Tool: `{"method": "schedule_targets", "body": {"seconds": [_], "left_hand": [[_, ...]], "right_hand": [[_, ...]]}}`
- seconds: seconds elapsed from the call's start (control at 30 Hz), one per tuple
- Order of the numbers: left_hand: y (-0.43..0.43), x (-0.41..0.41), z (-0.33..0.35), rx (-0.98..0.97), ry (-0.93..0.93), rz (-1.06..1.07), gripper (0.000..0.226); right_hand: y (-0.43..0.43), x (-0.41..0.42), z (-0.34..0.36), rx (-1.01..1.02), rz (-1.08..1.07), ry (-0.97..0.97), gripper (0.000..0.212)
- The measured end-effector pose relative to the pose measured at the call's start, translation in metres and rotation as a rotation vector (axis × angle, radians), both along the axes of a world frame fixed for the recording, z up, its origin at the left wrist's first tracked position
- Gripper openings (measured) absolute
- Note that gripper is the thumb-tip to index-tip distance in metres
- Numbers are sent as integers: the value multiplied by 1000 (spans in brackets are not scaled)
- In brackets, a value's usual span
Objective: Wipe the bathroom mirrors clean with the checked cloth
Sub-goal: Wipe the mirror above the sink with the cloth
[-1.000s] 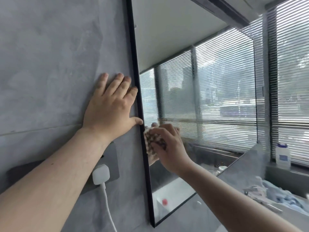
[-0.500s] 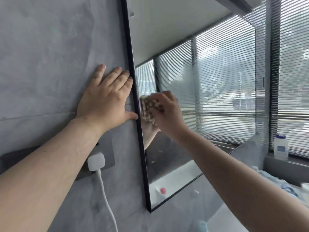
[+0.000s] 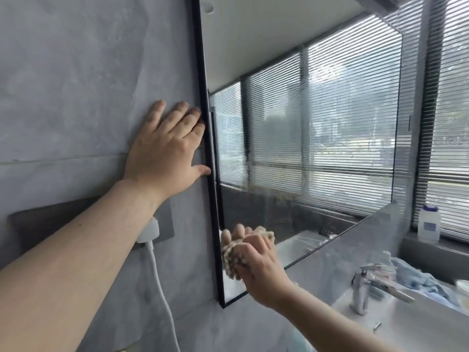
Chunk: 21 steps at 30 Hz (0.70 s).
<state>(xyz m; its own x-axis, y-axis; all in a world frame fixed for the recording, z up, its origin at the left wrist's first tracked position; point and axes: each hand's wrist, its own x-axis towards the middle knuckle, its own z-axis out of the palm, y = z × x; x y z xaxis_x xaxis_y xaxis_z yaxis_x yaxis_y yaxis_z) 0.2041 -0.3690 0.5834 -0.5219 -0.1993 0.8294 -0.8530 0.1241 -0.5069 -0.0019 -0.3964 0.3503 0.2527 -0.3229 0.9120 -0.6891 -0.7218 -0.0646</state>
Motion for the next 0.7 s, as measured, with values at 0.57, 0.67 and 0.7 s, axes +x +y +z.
{"method": "schedule_targets", "body": {"seconds": [0.57, 0.67, 0.7], "left_hand": [[-2, 0, -4, 11, 15, -21, 91], [-2, 0, -5, 11, 17, -24, 91], [-2, 0, -5, 10, 16, -24, 91]], "right_hand": [[-25, -52, 157, 128, -187, -581, 28], [-30, -59, 151, 143, -173, -546, 31], [-32, -59, 136, 162, -159, -534, 32]]}}
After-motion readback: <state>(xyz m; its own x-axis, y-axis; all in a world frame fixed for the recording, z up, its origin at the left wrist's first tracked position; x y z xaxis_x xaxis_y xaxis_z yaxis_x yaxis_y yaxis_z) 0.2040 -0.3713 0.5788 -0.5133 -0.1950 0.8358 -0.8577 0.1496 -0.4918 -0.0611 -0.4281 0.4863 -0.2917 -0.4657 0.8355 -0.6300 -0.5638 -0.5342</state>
